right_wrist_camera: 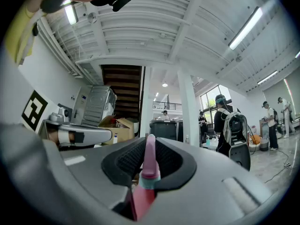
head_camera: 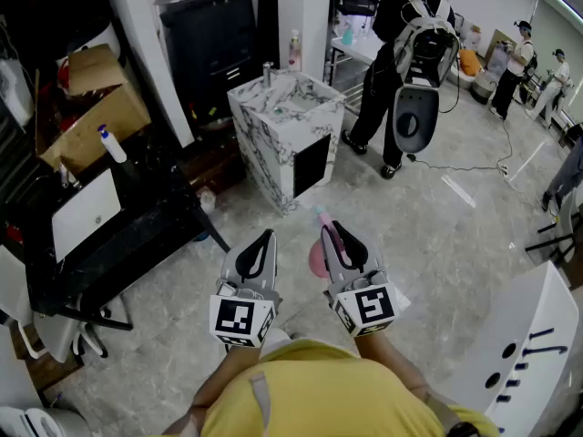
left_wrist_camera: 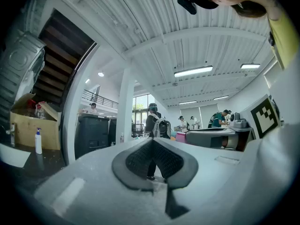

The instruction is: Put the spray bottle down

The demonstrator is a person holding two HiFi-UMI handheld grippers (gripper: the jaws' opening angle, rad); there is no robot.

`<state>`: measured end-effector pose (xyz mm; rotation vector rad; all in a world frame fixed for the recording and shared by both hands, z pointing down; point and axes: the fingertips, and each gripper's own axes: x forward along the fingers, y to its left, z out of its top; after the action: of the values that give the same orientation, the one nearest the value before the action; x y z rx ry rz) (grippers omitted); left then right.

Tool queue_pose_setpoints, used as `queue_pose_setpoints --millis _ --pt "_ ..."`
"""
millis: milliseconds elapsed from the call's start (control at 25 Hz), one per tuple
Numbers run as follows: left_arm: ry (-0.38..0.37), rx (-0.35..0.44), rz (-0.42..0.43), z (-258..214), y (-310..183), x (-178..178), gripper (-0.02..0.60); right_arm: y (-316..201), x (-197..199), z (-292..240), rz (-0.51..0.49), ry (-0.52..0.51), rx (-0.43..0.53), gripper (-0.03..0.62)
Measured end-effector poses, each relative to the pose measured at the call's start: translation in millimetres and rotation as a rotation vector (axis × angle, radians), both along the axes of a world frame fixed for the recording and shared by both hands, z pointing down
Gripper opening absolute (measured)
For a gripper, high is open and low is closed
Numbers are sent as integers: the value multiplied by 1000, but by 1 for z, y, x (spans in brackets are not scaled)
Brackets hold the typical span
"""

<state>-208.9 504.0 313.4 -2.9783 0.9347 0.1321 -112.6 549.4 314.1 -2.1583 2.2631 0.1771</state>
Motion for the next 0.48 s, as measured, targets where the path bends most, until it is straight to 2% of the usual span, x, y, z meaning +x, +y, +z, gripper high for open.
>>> queue_pose_setpoints --millis 200,480 --pt "-10 -7 -2 0 -4 4 2 -7 3 -2 -6 -8 3 63" --pt "-12 -25 1 12 -35 13 2 -40 13 7 -4 -45 1 63"
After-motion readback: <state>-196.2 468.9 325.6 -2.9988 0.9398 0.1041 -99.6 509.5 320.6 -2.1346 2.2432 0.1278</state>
